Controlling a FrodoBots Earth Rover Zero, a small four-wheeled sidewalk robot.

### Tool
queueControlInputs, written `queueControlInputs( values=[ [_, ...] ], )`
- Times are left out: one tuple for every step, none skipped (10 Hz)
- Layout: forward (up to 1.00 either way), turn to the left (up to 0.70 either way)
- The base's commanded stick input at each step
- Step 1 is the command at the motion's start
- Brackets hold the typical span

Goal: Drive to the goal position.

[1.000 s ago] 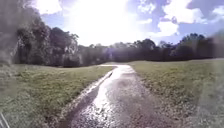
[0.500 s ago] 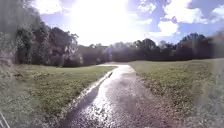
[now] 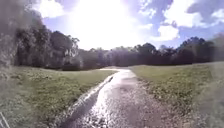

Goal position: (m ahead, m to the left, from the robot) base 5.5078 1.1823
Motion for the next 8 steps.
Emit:
queueControlInputs(
  values=[
    [0.7,0.0],
    [0.7,0.0],
    [0.7,0.0],
    [0.7,0.0],
    [0.7,0.0],
    [0.7,0.0],
    [0.7,0.0],
    [0.7,-0.04]
  ],
)
